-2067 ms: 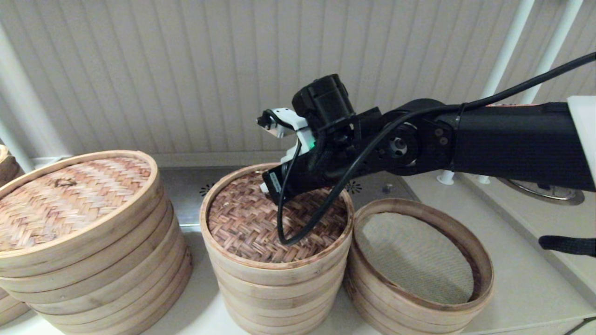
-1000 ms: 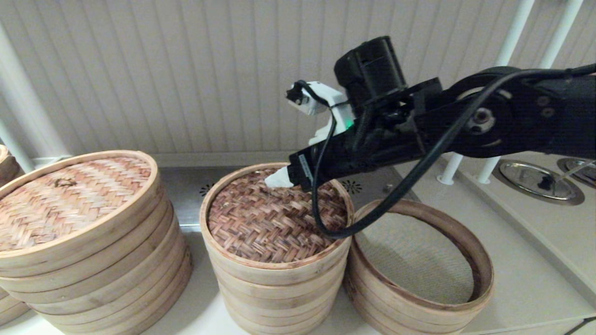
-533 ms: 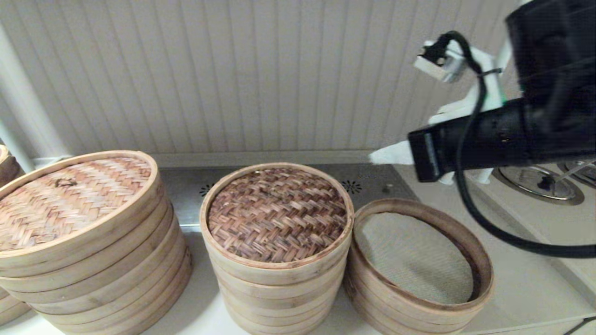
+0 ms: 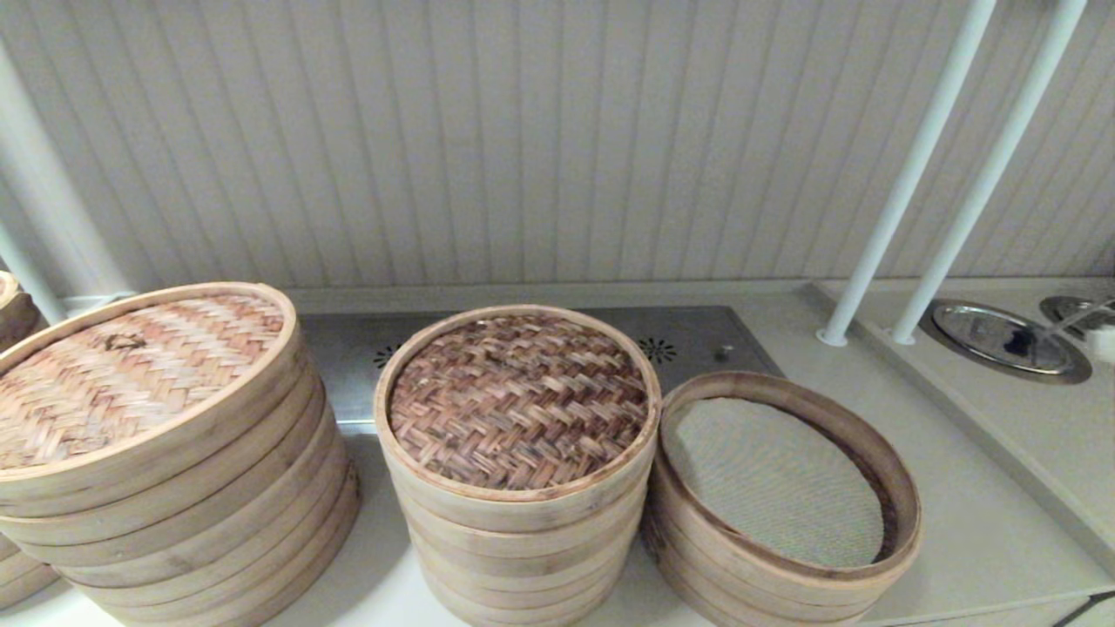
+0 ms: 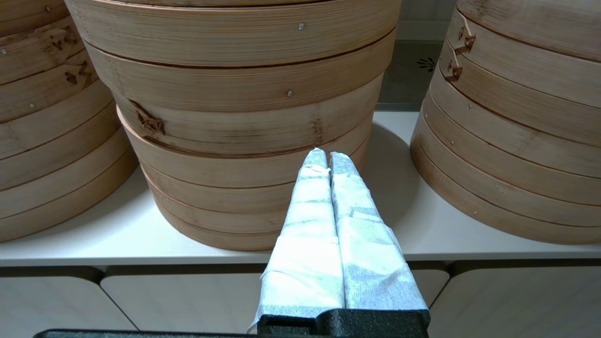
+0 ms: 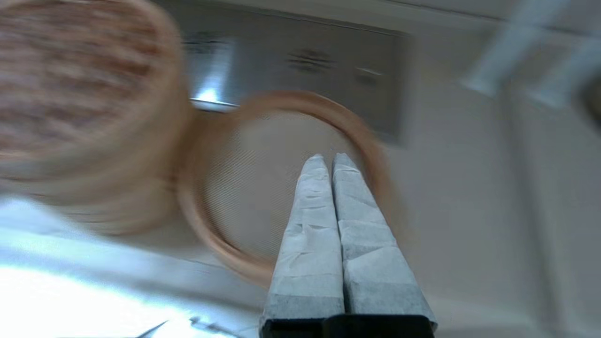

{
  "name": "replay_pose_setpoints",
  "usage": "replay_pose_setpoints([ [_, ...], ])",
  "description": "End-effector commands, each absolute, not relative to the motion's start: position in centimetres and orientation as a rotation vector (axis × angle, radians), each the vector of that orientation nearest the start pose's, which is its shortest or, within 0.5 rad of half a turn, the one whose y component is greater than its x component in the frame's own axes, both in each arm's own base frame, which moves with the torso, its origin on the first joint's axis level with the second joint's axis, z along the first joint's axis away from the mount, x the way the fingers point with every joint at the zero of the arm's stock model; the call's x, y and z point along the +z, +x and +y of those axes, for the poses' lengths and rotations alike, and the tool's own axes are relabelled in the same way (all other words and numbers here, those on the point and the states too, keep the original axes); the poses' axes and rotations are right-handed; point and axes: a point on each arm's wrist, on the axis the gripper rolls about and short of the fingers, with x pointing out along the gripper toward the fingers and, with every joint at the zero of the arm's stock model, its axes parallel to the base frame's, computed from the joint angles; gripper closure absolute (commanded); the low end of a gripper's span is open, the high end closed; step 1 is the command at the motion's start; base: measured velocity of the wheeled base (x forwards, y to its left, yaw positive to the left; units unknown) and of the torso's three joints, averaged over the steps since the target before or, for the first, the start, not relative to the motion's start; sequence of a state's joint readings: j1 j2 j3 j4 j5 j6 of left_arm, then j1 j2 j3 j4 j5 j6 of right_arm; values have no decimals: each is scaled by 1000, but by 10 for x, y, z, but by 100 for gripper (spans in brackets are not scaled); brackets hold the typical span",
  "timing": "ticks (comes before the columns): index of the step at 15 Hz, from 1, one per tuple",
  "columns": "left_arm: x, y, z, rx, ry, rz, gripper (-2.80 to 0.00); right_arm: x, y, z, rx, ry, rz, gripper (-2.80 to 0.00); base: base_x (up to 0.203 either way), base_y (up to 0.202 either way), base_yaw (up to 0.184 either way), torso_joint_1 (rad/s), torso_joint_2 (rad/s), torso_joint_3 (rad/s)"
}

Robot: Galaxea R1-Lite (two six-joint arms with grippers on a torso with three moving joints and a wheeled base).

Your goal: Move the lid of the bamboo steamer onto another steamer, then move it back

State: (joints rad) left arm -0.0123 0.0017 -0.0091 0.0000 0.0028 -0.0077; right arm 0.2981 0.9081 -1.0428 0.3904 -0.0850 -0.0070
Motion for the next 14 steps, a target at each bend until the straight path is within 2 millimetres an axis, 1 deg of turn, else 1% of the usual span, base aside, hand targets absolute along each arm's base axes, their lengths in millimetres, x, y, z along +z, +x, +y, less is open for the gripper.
replay_pose_setpoints([
  [1, 78, -23, 0, -9, -8, -7, 0, 276, 18, 2, 121, -41, 175, 0, 0, 0, 0, 0, 0, 0],
  [4, 78, -23, 0, -9, -8, -8, 0, 217, -11, -6, 5, -42, 195, 0, 0, 0, 0, 0, 0, 0],
  [5, 78, -23, 0, -9, -8, -8, 0, 200, -18, -6, -29, -40, 196, 0, 0, 0, 0, 0, 0, 0],
  [6, 78, -23, 0, -11, -8, -8, 0, 184, -20, -6, -55, -38, 202, 0, 0, 0, 0, 0, 0, 0],
  [9, 78, -23, 0, -10, -9, -8, 0, 147, -11, -4, -126, -36, 190, 0, 0, 0, 0, 0, 0, 0],
  [11, 78, -23, 0, -9, -9, -8, 0, 125, -4, -4, -125, -36, 162, 0, 0, 0, 0, 0, 0, 0],
  [12, 78, -23, 0, -9, -8, -7, 0, 116, -2, -3, -109, -34, 140, 0, 0, 0, 0, 0, 0, 0],
  [14, 78, -23, 0, -9, -9, -8, 0, 106, -4, -3, -87, -31, 81, 0, 0, 0, 0, 0, 0, 0],
])
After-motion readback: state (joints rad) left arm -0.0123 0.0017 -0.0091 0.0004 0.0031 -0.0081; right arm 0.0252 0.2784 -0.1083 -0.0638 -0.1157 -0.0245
